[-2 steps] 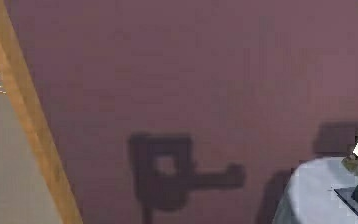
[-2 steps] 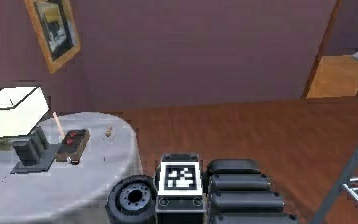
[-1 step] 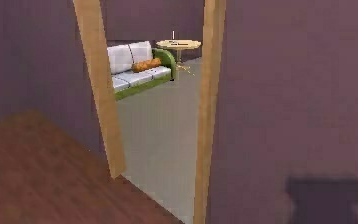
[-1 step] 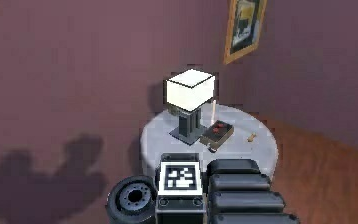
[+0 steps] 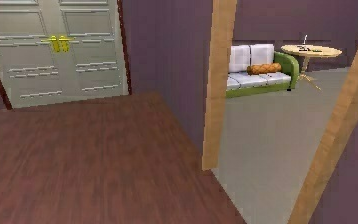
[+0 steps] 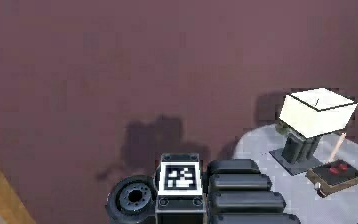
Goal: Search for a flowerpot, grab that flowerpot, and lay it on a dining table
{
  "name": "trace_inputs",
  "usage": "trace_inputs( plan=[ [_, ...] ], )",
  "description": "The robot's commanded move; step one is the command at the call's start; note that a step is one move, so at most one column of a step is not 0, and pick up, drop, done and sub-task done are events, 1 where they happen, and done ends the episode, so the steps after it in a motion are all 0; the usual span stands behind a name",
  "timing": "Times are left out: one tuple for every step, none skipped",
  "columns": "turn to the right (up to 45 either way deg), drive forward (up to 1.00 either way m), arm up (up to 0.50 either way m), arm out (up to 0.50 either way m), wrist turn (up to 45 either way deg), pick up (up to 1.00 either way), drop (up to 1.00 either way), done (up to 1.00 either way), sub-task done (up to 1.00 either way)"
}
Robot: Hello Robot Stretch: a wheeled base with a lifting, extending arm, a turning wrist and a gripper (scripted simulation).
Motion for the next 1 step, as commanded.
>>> trace_inputs(
  plan=[
    [-3.0,0.00,0.00,0.00,0.0,0.00,0.00,0.00,0.00]
  ],
)
